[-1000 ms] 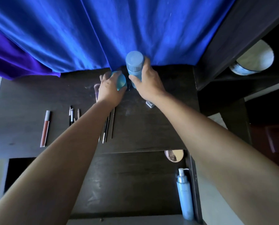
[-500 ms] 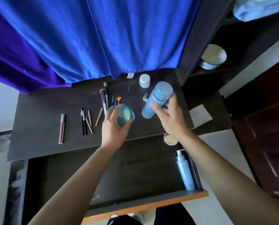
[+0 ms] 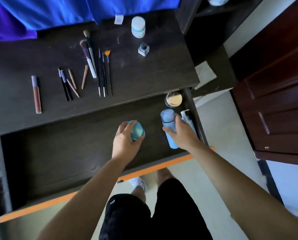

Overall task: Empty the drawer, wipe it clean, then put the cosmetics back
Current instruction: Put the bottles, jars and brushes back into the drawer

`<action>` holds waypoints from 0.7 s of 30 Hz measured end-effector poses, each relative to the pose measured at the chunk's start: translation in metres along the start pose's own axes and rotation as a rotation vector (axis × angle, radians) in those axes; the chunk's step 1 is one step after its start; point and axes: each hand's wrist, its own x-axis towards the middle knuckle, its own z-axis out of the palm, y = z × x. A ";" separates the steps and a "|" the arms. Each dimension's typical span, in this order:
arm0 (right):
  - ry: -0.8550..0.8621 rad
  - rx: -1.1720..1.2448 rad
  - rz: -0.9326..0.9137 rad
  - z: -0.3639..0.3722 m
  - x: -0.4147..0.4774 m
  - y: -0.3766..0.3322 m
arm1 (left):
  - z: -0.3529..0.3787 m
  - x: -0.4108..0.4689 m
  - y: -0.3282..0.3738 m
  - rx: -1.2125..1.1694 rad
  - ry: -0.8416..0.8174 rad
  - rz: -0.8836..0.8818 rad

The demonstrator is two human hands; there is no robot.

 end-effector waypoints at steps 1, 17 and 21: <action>-0.026 -0.033 0.024 0.007 0.004 0.001 | 0.002 -0.001 -0.003 0.014 -0.009 -0.007; 0.244 -0.500 0.067 0.015 0.000 0.051 | 0.021 0.035 0.015 0.069 -0.006 0.022; 0.349 -0.397 0.096 0.015 -0.001 0.076 | 0.045 0.051 0.021 0.086 -0.011 0.060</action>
